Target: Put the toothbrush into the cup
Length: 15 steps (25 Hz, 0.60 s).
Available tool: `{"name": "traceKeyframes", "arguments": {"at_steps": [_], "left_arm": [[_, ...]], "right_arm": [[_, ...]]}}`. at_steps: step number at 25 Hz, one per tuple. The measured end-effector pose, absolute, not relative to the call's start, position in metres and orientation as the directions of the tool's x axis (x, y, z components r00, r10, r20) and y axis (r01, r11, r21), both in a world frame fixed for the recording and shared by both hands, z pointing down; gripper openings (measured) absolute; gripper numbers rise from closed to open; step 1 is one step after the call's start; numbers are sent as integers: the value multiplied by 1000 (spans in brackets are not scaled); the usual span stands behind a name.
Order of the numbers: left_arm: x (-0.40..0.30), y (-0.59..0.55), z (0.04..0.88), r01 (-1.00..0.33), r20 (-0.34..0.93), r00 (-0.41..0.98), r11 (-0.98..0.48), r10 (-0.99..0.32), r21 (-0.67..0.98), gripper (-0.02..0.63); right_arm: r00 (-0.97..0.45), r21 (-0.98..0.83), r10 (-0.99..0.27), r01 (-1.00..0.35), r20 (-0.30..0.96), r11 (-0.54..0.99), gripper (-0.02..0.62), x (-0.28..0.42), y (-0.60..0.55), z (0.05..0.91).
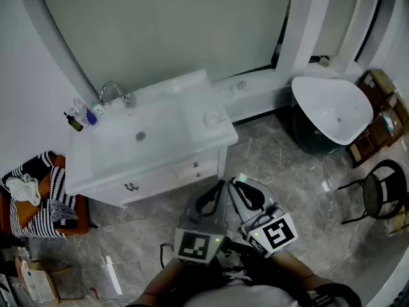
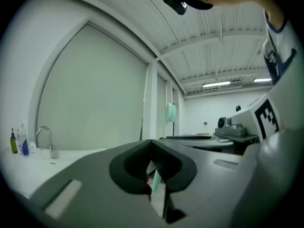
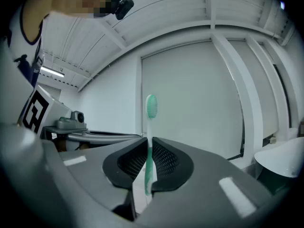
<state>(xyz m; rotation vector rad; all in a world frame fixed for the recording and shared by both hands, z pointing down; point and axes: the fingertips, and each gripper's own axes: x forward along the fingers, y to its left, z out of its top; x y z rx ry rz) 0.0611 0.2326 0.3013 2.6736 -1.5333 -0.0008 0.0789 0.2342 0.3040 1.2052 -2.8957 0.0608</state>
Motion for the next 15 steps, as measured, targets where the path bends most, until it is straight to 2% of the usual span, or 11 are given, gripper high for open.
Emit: {"name": "traceKeyframes", "arguments": {"at_steps": [15], "left_arm": [[84,235,321,-889,56,457,-455,-888,45,0]], "right_arm": [[-740,-27,-671,-672,41,740,29,101,237,327]]}}
